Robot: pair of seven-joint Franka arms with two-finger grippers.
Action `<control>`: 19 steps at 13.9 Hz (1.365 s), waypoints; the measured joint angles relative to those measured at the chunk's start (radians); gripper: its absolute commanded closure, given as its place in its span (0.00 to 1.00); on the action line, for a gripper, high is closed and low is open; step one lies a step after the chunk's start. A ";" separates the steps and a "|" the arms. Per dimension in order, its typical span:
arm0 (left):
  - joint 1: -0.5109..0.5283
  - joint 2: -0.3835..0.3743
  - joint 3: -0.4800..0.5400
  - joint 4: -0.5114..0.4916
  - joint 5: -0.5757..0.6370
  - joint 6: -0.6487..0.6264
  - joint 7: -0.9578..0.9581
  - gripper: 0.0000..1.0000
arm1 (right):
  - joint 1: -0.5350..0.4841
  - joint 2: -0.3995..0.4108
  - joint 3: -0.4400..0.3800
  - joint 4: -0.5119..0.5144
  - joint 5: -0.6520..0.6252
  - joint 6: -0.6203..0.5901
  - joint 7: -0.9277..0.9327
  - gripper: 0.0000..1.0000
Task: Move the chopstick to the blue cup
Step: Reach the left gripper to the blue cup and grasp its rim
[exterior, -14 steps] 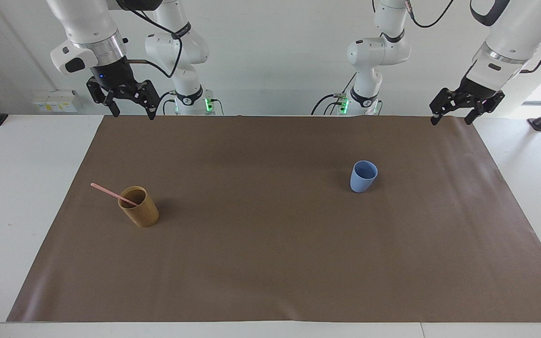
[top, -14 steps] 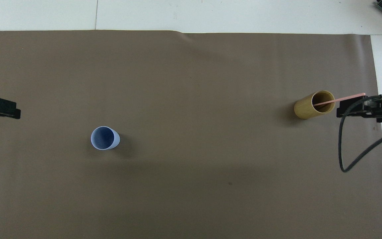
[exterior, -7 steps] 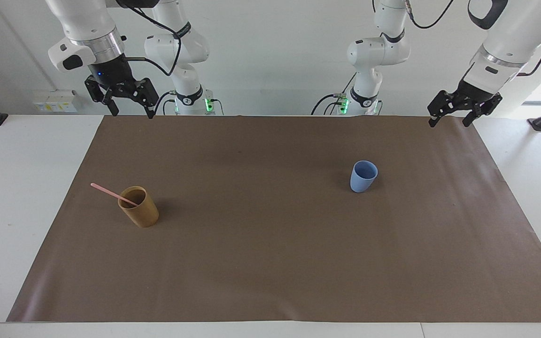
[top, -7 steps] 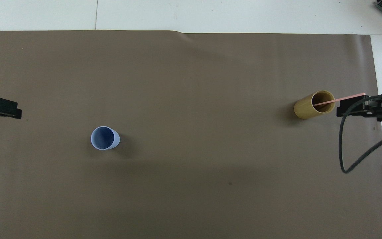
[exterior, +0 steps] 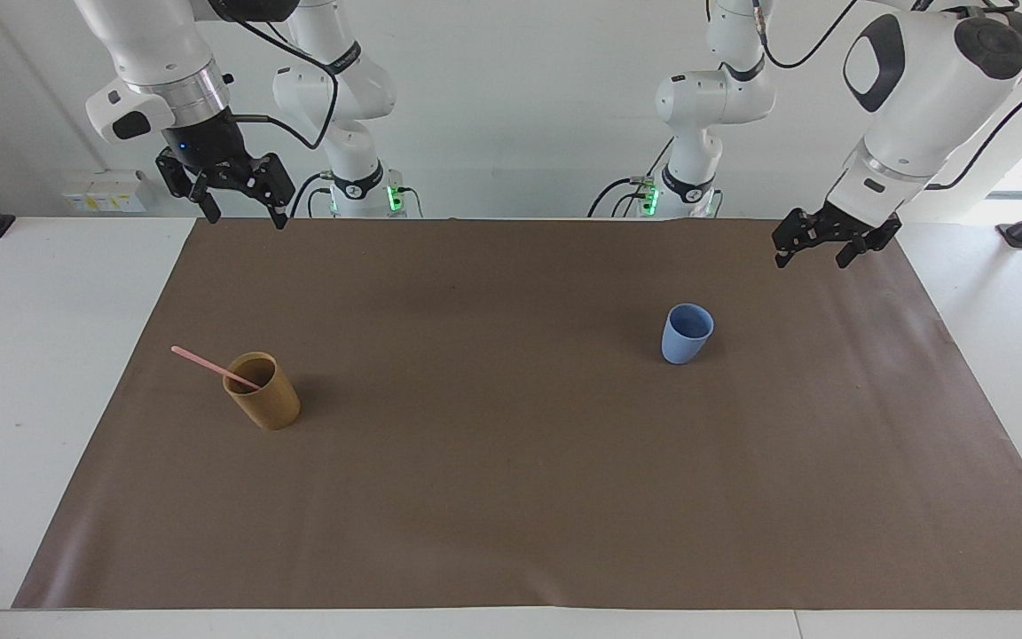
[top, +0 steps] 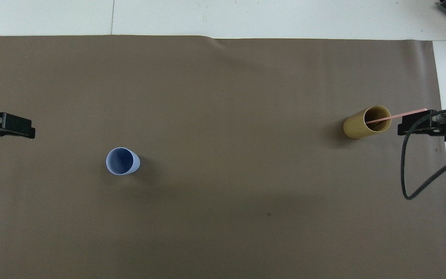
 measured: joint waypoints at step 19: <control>-0.140 -0.007 -0.004 -0.503 -0.001 0.501 -0.157 0.76 | 0.006 0.000 0.002 0.000 0.001 0.015 0.000 0.00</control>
